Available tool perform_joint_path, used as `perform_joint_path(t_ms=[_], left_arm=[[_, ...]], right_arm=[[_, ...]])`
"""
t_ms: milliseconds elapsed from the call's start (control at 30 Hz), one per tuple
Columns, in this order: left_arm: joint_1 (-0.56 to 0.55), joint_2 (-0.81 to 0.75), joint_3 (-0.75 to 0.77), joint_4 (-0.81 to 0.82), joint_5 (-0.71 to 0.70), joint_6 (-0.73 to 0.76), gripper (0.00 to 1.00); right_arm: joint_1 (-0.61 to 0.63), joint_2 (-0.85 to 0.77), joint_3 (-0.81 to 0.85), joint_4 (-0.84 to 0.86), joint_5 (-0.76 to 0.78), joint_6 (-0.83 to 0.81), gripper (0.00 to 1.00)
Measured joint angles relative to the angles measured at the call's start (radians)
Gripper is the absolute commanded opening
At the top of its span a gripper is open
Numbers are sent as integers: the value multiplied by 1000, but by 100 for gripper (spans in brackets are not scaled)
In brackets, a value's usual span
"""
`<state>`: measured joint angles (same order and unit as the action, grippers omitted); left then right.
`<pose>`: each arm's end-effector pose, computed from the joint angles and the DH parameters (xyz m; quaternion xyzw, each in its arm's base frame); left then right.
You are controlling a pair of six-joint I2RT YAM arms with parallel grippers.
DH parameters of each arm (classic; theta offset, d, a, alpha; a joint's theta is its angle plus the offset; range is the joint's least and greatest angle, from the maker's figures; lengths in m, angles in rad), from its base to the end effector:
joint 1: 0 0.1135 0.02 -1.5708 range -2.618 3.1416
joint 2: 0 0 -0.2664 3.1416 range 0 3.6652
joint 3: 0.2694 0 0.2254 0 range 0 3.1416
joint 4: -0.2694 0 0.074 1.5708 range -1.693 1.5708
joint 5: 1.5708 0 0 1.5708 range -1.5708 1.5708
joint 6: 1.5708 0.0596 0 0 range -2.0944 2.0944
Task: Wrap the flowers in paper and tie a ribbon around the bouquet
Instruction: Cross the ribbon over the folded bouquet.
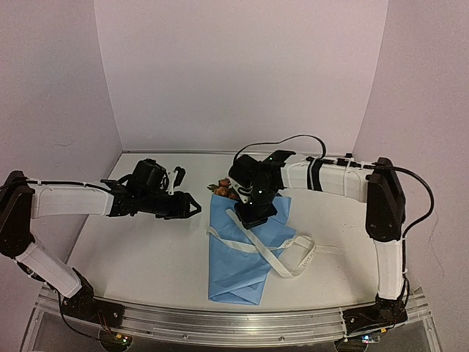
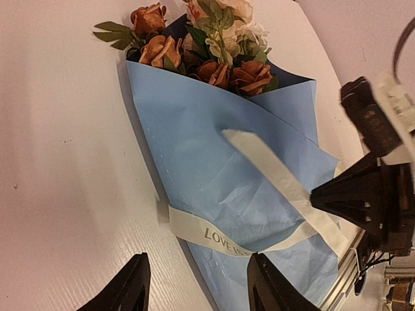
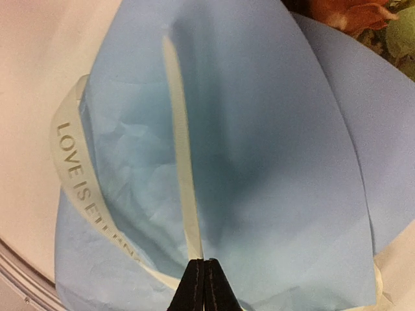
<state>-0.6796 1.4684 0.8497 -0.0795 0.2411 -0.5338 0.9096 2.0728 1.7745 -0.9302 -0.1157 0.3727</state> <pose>0.2287 -0.2031 0.2166 0.1162 0.8937 -0.3287 0.2825 0.2514 0.3343 0.2150 -0.2704 0.9459 0.1474 0.1022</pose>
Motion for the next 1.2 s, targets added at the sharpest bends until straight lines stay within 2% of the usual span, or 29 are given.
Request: perform_joint_path(t_ms=[200,767,1200], left_arm=[[0,2,0,0,1,10,53],[0,2,0,0,1,10,53],[0,12,0,0,30,17,53]], right_arm=[[0,-99,-32,29,-60,48,0],[86,-151,-225,123,-219,229,0],[101,-226,-394,248,-277,497,0]])
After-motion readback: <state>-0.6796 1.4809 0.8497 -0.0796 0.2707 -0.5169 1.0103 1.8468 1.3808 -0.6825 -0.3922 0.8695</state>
